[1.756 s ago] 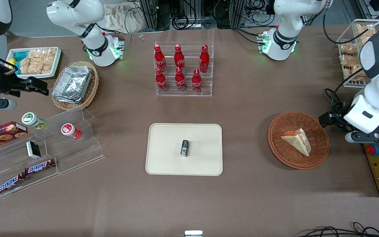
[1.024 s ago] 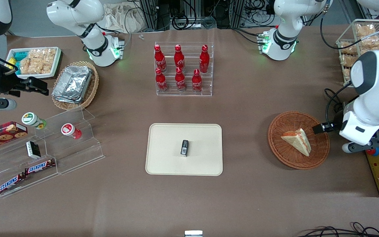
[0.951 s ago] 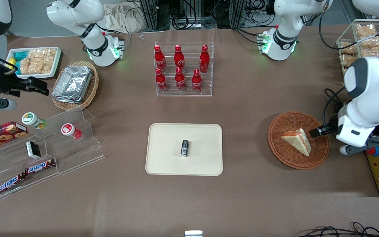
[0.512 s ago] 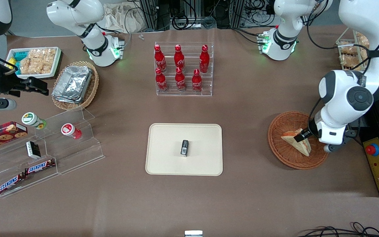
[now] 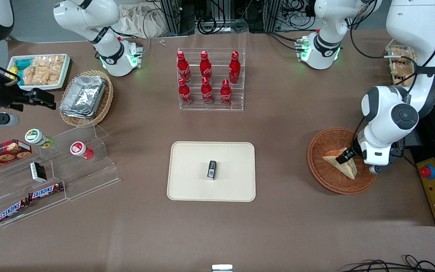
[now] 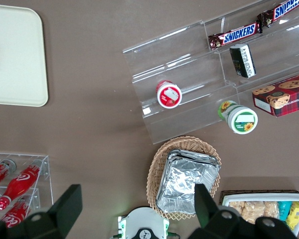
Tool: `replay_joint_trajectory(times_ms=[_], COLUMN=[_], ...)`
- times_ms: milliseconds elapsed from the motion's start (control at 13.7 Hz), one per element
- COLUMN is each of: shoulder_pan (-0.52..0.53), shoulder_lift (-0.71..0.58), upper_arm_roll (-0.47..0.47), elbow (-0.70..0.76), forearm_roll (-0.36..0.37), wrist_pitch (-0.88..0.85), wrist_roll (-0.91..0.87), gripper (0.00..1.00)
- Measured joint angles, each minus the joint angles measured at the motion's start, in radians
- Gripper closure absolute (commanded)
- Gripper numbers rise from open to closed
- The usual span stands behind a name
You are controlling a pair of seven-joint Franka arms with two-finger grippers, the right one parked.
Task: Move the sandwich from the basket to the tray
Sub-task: 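Close the left gripper on the sandwich and lift it from the basket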
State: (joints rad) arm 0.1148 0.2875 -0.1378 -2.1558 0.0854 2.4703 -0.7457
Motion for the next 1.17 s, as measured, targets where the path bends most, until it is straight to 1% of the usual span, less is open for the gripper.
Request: replay_joint_trajectory(times_ms=[220, 293, 366, 439, 512, 1024, 1171], shoulder_pan=[0.0, -0.001, -0.001, -0.002, -0.004, -0.016, -0.017], shoulder_lift=[0.032, 0.039, 0.046, 0.051, 0.054, 0.054, 0.047], upper_arm_roll=[0.003, 0.002, 0.002, 0.001, 0.0, -0.01, -0.011], elbow=[0.0, 0.0, 0.0, 0.0, 0.0, 0.027, 0.055], forearm_roll=[0.0, 0.0, -0.001, -0.001, -0.001, 0.0, 0.002], wrist_pitch=[0.017, 0.017, 0.018, 0.018, 0.019, 0.023, -0.025], wrist_roll=[-0.037, -0.053, -0.068, -0.08, -0.089, -0.108, -0.104], gripper=[0.03, 0.06, 0.26, 0.75, 0.99, 1.0, 1.0])
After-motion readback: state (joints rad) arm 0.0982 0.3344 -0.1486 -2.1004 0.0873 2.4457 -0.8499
